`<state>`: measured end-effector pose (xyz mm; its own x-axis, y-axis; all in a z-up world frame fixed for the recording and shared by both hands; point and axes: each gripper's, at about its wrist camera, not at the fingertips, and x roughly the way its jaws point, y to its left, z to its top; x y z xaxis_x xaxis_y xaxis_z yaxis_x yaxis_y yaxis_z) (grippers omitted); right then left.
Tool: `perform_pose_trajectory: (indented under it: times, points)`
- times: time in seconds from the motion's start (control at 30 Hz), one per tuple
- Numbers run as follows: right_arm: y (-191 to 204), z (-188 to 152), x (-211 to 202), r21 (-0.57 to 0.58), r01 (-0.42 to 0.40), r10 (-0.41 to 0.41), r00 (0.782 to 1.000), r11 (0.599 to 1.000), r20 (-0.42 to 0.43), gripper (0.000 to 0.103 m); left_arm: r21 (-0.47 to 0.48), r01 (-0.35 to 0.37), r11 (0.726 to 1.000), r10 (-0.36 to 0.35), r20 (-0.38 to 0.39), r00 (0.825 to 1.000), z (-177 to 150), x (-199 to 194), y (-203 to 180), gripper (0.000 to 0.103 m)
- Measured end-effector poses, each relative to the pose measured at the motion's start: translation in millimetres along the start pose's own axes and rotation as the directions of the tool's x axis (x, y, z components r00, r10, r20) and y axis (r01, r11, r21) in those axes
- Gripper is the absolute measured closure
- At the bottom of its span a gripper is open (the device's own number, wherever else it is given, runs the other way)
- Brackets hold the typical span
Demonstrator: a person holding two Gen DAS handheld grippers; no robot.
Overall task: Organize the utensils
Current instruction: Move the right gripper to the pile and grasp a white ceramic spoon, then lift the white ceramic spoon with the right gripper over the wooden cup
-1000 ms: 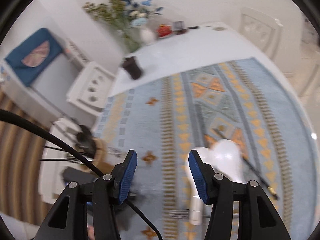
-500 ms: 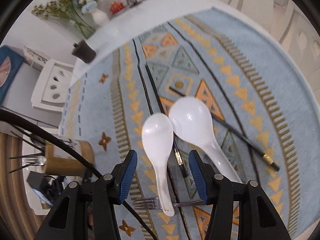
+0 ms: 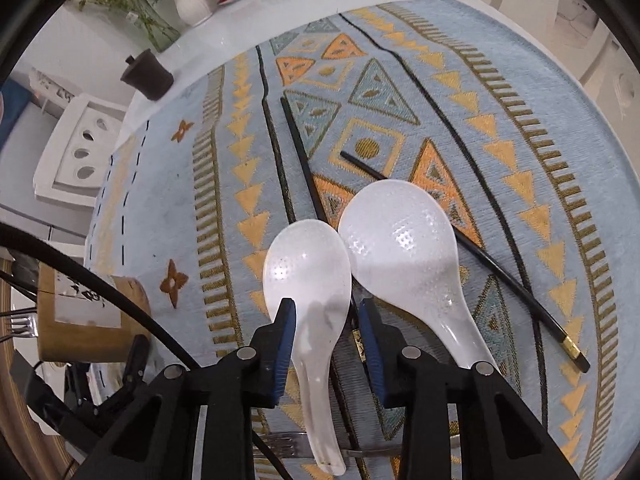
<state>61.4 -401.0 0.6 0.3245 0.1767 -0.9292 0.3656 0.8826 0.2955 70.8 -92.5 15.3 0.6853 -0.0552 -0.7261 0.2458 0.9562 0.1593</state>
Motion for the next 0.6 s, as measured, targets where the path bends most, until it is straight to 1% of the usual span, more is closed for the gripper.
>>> perform_pose_trajectory:
  times: [0.1, 0.3, 0.5, 0.6]
  points:
    - [-1, 0, 4, -0.006, -0.009, 0.009, 1.0, 1.0, -0.005, 0.072, -0.001, 0.001, 1.0, -0.001, 0.0, 1.0, 0, 0, 0, 0.001]
    - [-1, 2, 13, -0.034, 0.006, -0.006, 1.0, 0.999, -0.022, 0.072, -0.002, 0.002, 1.0, -0.002, -0.001, 1.0, 0, 0, 0, 0.001]
    - [7, 3, 14, -0.086, 0.037, -0.039, 0.999, 0.996, -0.019, 0.073, -0.001, 0.002, 1.0, -0.002, -0.001, 1.0, 0, 0, 0, 0.001]
    - [15, 2, 10, -0.1, 0.018, -0.02, 1.0, 0.995, -0.013, 0.075, -0.001, 0.002, 1.0, -0.002, 0.0, 1.0, 0, 0, 0, 0.001]
